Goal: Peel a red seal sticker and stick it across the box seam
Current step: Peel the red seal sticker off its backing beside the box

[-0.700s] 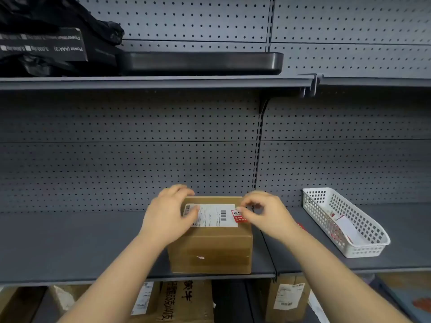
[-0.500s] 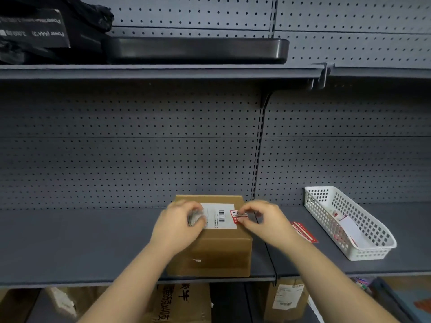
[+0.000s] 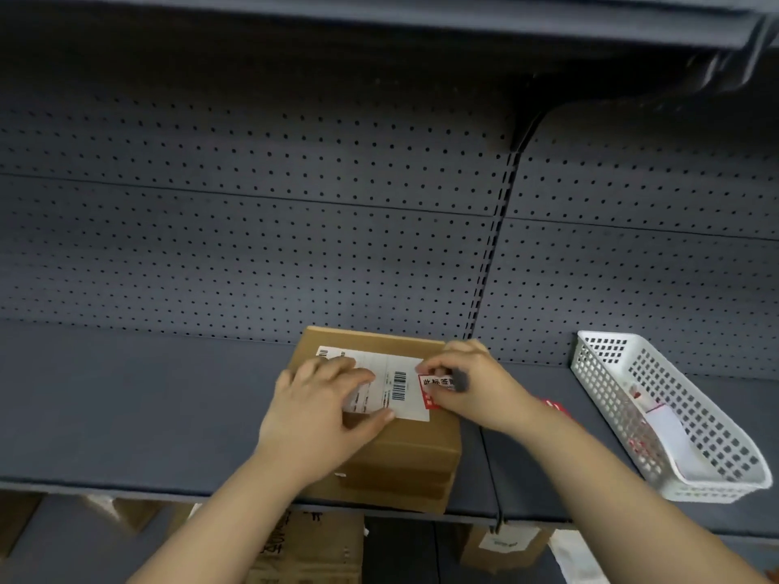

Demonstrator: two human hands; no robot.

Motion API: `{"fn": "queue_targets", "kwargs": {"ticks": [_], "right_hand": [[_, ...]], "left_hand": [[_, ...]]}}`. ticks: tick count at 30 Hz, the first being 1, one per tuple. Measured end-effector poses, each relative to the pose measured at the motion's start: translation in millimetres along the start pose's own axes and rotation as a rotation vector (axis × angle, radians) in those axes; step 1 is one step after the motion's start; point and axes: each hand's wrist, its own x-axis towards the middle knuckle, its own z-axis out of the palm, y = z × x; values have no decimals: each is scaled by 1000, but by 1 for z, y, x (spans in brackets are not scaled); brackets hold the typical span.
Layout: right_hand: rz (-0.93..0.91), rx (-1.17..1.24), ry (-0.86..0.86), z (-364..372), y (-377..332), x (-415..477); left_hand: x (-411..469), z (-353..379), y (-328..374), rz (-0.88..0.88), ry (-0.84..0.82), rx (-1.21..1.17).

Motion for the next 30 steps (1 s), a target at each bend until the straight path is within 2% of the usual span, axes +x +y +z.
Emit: {"fn": "queue_targets", "kwargs": {"ticks": [7, 13, 30], "right_hand": [[-39, -51, -95, -5, 1, 6], [-36, -65, -61, -4, -2, 3], [-61, -40, -182, -14, 1, 17]], "left_hand": [[-2, 0, -2, 59, -61, 20], [1, 1, -5, 117, -116, 29], [0, 4, -4, 98, -99, 5]]}}
